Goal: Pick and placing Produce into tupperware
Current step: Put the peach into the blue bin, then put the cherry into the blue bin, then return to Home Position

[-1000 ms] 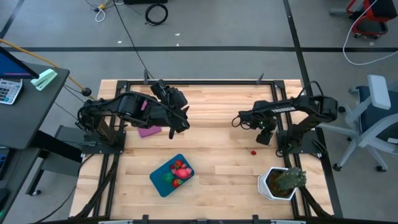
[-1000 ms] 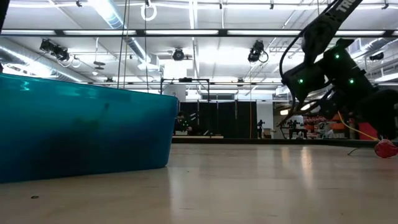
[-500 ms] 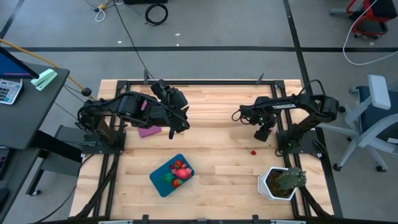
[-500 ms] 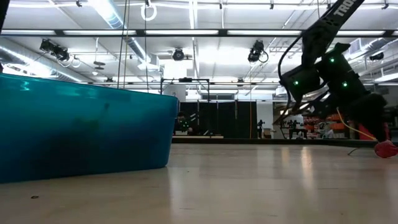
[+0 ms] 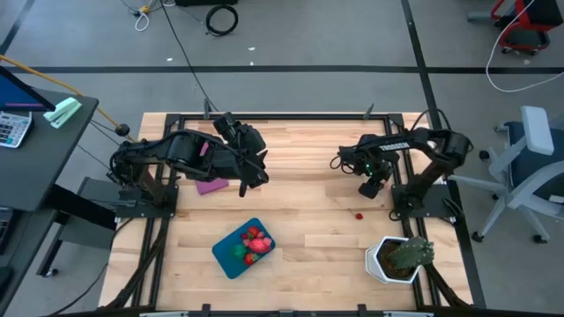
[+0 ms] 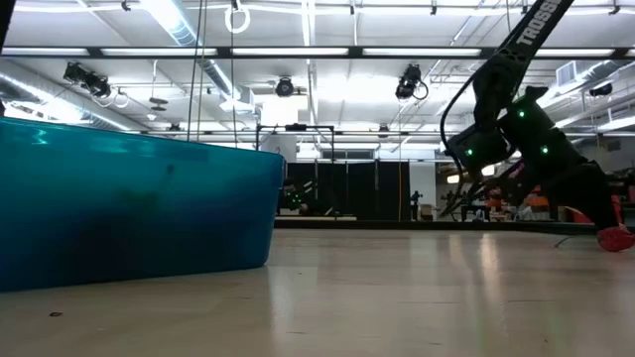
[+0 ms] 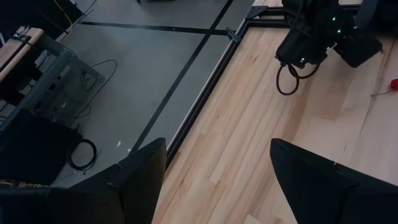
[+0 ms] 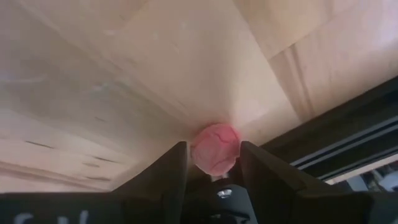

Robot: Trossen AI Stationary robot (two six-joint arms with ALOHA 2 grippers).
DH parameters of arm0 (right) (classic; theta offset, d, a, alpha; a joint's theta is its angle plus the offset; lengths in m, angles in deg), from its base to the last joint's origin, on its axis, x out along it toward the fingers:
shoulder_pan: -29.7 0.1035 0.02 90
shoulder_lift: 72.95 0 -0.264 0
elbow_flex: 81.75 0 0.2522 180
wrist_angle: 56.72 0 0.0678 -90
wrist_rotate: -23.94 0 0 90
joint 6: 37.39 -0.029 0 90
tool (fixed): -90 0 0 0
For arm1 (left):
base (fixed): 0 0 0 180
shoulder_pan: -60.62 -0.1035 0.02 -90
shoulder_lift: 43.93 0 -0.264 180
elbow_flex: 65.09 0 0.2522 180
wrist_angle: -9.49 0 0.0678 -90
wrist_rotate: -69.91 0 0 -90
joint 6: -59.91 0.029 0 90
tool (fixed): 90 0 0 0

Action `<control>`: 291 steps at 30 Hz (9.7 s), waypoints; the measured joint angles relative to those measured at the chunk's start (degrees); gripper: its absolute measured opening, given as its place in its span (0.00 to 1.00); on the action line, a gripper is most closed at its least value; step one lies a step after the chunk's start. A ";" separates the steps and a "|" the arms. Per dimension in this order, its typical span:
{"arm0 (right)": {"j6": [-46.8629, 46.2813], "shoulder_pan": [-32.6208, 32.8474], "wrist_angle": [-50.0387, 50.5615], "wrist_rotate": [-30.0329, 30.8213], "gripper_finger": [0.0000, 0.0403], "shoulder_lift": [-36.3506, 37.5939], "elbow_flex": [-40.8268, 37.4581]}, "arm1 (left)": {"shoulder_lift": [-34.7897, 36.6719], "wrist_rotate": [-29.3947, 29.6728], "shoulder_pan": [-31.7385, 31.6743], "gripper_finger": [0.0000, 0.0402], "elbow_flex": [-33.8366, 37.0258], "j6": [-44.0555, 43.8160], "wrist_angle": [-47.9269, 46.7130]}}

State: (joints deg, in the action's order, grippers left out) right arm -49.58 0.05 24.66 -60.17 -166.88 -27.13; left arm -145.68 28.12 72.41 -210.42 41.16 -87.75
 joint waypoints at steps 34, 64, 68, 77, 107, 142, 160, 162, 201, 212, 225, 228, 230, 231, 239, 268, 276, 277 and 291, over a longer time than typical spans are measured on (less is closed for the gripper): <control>-5.97 10.01 -30.54 -14.76 0.06 11.92 8.04 | -0.99 0.00 -0.43 0.72 -0.02 2.42 0.58; 0.25 43.42 -64.75 -7.21 0.06 -25.80 43.39 | -4.90 -1.72 -4.74 0.72 0.06 4.63 -6.56; -0.08 42.83 -64.15 -7.23 0.07 -26.23 44.56 | -5.91 -1.54 -4.50 0.72 -0.02 6.11 -6.44; -1.18 42.51 -62.50 -6.56 0.07 -27.45 44.10 | -6.64 -1.45 -5.27 0.72 0.00 5.21 -3.05; 1.92 44.33 -59.12 -5.28 0.41 -27.30 44.09 | -3.11 -14.72 -0.66 0.72 -0.07 8.43 9.45; -34.49 61.28 1.59 13.07 0.41 9.66 43.22 | -11.93 -24.76 8.55 0.72 0.00 -1.58 9.72; -46.96 55.93 -7.82 5.81 0.41 10.10 12.19 | -12.63 -24.70 4.99 0.72 0.00 -0.98 8.47; -46.32 54.49 -10.36 4.08 0.41 10.10 9.73 | -12.63 -24.68 4.34 0.72 0.00 -0.98 8.46; -38.92 45.81 -20.56 0.20 0.40 3.02 3.10 | -12.63 -24.73 0.07 0.72 -0.02 -1.03 3.34; -35.70 45.51 -23.23 1.07 0.03 5.01 2.75 | -12.63 -24.72 0.04 0.72 -0.02 -1.03 2.99; -26.67 45.40 -46.70 6.72 0.01 5.01 8.14 | -12.63 -24.72 0.06 0.72 -0.04 -1.66 -4.84; -23.51 45.39 -55.41 7.54 0.01 5.01 8.72 | -12.43 -24.72 0.52 0.72 -0.04 -1.95 -6.57; -21.86 45.06 -60.25 7.51 0.01 5.01 8.72 | -12.09 -24.70 0.99 0.72 -0.07 -1.74 -6.52; -21.15 44.88 -62.24 7.52 0.01 5.01 8.72 | -11.67 -24.74 1.36 0.72 -0.07 -1.26 -6.51; -17.71 43.93 -79.06 6.71 0.00 2.64 8.72 | -5.86 -24.51 4.31 0.72 -0.10 -1.63 -6.55; -7.03 45.13 -72.93 -2.86 0.05 -31.33 44.88 | -2.36 -25.18 10.28 0.72 -0.07 -7.66 -6.51; -3.51 44.66 -69.39 -2.76 0.22 -29.25 44.89 | -2.38 -25.18 11.69 0.72 -0.05 -7.67 -6.55; -2.90 44.68 -68.69 -2.56 0.25 -28.35 44.89 | -2.38 -25.16 11.69 0.72 -0.06 -7.64 -6.58; 2.52 44.97 -24.37 0.28 0.31 5.88 45.02 | 7.73 -26.03 13.12 0.72 -0.04 -3.85 -6.40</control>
State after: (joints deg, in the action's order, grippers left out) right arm -47.05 45.02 0.30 -59.88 -161.00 17.88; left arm -137.96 2.09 85.53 -210.46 37.31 -94.15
